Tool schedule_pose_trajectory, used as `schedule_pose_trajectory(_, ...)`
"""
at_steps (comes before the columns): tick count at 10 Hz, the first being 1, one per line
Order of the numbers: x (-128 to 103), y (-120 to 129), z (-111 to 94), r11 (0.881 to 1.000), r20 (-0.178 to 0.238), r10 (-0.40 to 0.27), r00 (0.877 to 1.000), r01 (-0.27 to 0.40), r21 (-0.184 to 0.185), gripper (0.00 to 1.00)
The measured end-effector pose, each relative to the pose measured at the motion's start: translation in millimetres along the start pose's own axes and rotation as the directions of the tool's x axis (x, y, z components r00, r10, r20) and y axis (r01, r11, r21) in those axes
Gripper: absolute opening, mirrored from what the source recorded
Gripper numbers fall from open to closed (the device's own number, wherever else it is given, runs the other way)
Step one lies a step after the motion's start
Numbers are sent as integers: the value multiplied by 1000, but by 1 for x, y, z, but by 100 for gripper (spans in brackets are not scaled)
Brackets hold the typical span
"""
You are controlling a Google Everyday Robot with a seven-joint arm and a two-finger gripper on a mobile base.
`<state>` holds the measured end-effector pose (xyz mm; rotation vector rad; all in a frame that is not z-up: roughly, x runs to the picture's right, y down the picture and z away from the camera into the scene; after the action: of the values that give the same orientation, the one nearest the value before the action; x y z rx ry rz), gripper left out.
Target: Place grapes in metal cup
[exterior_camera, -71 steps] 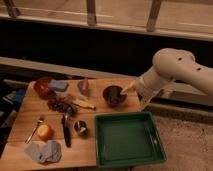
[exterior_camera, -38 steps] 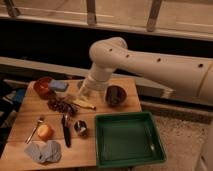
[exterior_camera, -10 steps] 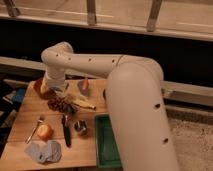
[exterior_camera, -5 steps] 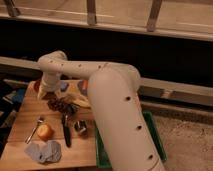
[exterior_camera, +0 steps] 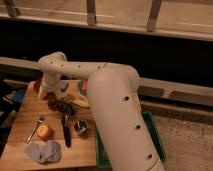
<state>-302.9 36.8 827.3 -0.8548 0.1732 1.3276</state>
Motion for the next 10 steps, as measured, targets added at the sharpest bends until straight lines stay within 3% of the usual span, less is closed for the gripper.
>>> schedule_pose_trajectory(5,7,-29,12,994,-31,86,996,-83,73,70)
schedule_pose_trajectory(10,3,-46,27,991,-46,105,993,-101,88,70)
